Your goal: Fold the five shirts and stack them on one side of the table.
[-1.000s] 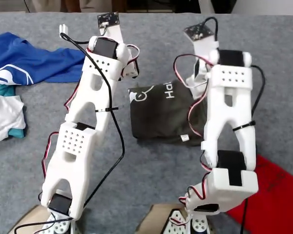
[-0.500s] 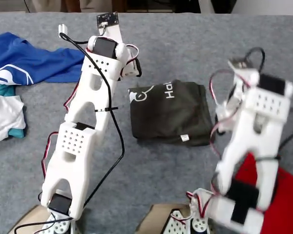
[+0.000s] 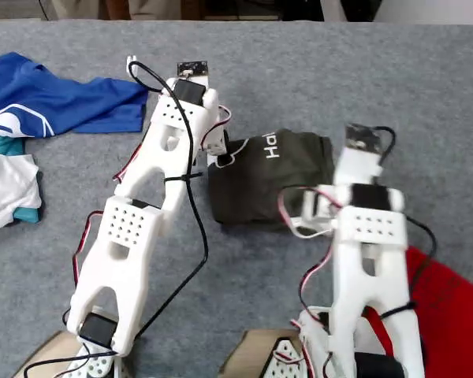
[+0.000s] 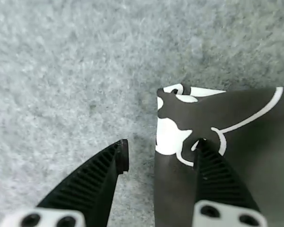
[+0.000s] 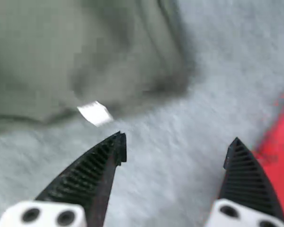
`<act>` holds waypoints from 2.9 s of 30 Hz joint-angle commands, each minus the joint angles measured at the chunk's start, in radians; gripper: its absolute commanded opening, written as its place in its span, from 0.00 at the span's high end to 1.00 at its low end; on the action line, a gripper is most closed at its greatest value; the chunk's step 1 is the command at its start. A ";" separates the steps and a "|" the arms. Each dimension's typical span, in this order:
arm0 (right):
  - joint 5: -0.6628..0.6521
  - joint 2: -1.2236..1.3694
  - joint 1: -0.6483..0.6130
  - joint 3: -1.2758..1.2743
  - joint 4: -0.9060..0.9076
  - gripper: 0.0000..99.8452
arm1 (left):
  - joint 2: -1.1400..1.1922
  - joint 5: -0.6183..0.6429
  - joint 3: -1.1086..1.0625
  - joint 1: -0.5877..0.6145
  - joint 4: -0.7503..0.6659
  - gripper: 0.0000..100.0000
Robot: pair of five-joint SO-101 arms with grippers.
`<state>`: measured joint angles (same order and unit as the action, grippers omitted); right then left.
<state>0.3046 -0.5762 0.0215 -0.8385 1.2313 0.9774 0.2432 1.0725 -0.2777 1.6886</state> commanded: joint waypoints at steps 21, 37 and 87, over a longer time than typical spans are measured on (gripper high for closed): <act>0.279 0.734 -0.090 0.349 -0.233 0.67 | -0.012 -0.023 0.040 0.078 -0.046 0.77; 0.161 0.774 -0.031 0.369 -0.095 1.00 | -0.012 -0.023 0.040 0.075 -0.046 0.77; 0.163 0.769 0.010 0.372 -0.103 1.00 | 0.185 0.390 0.342 -0.058 0.015 0.98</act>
<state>0.4733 0.1772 -0.0092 -0.4687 1.1040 1.1738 0.6299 1.3103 -0.3314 1.6671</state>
